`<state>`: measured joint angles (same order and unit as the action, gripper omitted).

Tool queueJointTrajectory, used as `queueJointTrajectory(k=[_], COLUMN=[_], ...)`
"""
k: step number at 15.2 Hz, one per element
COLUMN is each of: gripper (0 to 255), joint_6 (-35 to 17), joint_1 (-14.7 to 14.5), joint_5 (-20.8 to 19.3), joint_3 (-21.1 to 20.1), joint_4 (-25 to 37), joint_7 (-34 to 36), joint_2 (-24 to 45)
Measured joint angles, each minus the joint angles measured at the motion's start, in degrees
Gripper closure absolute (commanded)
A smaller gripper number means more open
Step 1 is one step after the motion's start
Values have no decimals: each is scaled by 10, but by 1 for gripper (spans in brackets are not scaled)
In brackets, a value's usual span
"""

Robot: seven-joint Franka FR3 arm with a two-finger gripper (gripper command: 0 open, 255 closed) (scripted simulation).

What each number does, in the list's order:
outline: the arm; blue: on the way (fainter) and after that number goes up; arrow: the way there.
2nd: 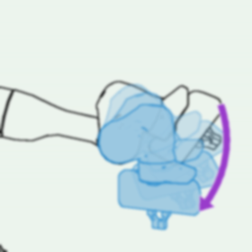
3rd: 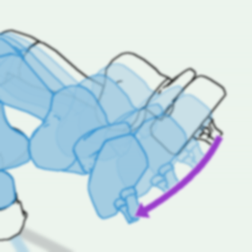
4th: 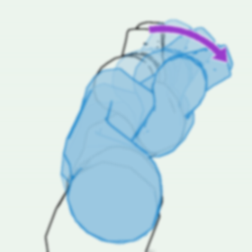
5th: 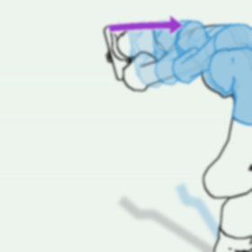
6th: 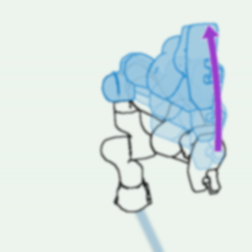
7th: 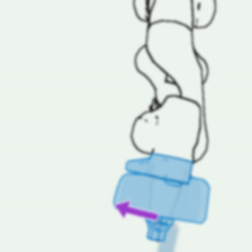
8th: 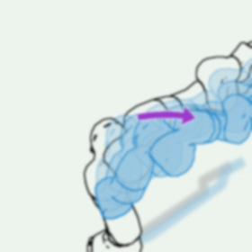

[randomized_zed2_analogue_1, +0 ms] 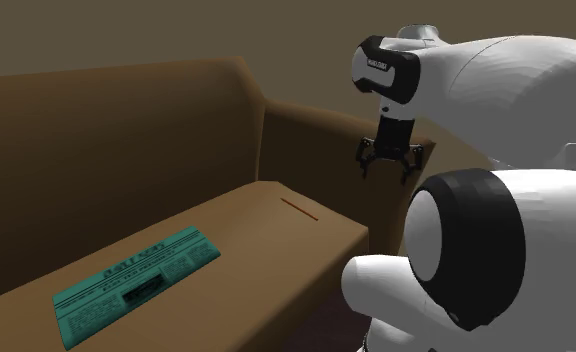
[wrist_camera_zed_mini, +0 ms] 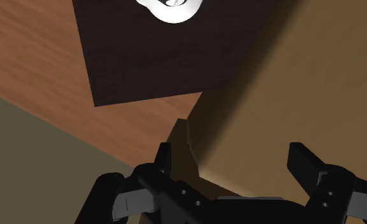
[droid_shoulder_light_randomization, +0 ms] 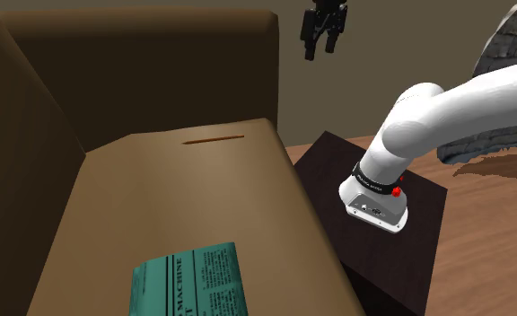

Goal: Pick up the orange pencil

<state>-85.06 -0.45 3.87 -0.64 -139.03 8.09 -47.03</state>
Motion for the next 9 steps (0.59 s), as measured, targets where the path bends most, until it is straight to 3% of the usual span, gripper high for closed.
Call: queueJointTrajectory(k=[2, 9], gripper=[0, 0], joint_6=[-10, -142], joint_1=[-4, -57], joint_5=[-1, -22], joint_3=[-3, -47], joint_4=[-5, -20], joint_7=[-5, -78], joint_2=[3, 93])
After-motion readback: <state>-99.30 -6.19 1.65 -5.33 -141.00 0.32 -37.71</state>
